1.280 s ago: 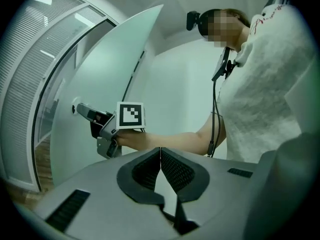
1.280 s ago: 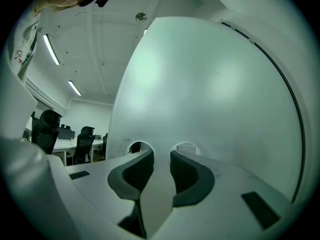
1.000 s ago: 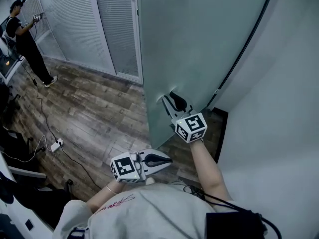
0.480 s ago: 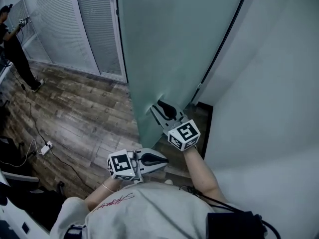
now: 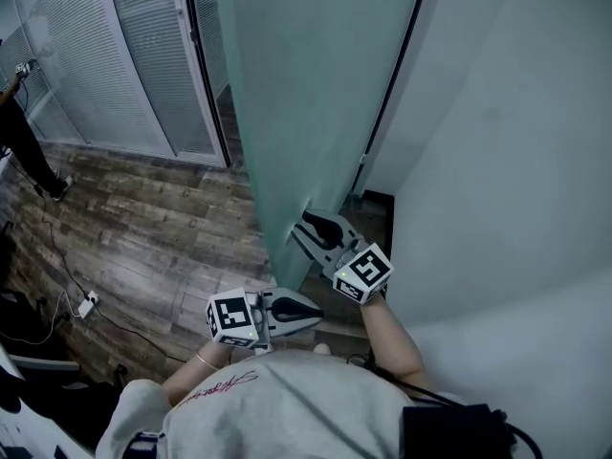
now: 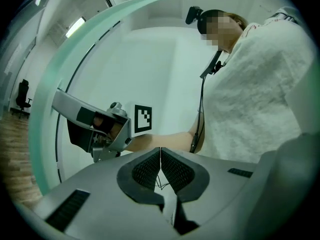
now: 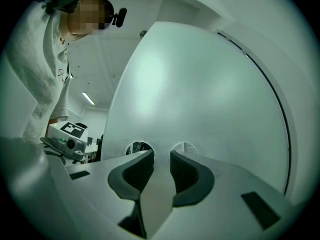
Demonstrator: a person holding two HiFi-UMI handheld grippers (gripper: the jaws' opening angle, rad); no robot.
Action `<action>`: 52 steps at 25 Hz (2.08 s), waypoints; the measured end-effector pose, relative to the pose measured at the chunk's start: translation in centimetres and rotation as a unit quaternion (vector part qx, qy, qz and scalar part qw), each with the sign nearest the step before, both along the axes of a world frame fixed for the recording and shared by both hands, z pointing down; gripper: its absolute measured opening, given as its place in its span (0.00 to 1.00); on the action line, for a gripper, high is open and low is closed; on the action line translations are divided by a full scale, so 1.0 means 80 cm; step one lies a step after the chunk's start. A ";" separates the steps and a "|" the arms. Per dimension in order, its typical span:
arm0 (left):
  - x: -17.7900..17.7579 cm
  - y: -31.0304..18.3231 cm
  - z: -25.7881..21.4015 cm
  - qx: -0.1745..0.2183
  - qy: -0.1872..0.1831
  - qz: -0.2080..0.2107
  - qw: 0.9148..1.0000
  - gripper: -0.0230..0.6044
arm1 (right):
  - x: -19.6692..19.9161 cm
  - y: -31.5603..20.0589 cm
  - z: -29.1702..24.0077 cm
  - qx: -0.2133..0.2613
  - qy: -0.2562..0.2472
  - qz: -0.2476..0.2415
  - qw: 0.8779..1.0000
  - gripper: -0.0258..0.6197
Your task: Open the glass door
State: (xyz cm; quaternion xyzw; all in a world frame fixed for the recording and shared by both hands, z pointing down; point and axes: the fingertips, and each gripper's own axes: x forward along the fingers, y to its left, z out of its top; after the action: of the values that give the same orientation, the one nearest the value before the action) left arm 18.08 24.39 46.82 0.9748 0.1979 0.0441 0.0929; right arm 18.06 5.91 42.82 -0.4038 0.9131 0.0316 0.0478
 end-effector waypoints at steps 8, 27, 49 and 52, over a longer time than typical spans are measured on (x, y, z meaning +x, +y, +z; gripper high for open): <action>0.014 0.043 -0.009 0.005 0.006 0.074 0.997 0.07 | 0.032 0.044 -0.009 0.000 0.001 0.006 1.000 0.21; 0.094 0.101 -0.013 -0.010 0.014 0.141 0.990 0.07 | 0.141 0.125 -0.009 -0.006 0.003 0.029 1.000 0.21; 0.174 0.148 -0.010 -0.004 0.024 0.176 0.984 0.07 | 0.238 0.189 -0.006 -0.006 0.024 0.053 0.998 0.21; 0.184 0.151 -0.014 -0.005 0.025 0.175 0.984 0.07 | 0.251 0.196 -0.009 -0.005 0.019 0.055 0.998 0.21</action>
State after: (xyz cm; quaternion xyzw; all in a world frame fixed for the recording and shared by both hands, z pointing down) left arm 32.81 36.44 45.73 0.9254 0.3679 0.0339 0.0839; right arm 38.11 21.59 42.12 -0.4532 0.8902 0.0376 0.0264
